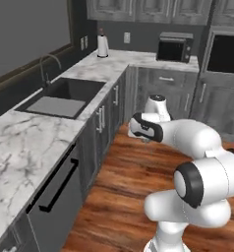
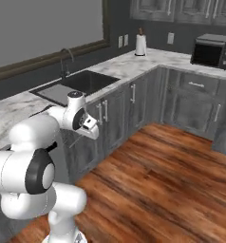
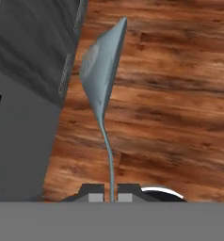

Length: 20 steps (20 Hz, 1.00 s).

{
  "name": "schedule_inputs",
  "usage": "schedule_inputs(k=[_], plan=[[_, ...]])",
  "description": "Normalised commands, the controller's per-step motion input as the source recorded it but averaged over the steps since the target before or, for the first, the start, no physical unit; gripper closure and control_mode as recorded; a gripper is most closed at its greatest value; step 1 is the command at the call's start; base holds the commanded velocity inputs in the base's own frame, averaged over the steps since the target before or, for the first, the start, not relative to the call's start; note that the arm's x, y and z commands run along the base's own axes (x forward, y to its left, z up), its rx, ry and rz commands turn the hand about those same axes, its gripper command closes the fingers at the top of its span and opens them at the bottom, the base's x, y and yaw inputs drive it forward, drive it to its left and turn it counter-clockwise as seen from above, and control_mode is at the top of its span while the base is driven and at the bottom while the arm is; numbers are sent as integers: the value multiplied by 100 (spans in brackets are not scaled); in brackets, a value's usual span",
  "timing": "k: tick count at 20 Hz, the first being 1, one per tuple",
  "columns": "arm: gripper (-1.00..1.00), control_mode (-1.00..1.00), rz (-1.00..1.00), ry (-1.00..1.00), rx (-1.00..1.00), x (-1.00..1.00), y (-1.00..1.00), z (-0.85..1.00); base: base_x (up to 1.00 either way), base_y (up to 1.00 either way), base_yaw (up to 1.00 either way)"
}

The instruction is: Take the fork and place it on the left side of the plate. Then take the spoon and place it on the right side of the plate. Make sure they're directly next to the plate.

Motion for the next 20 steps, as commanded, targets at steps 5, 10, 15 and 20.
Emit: schedule_inputs(k=[5, 10, 15, 20], plan=[[100, 100, 0, 0, 0, 0, 0, 0, 29, -27, -68], [100, 100, 0, 0, 0, 0, 0, 0, 66, -13, -59], [100, 100, 0, 0, 0, 0, 0, 0, 73, 0, -59], [100, 100, 0, 0, 0, 0, 0, 0, 44, 0, -68]])
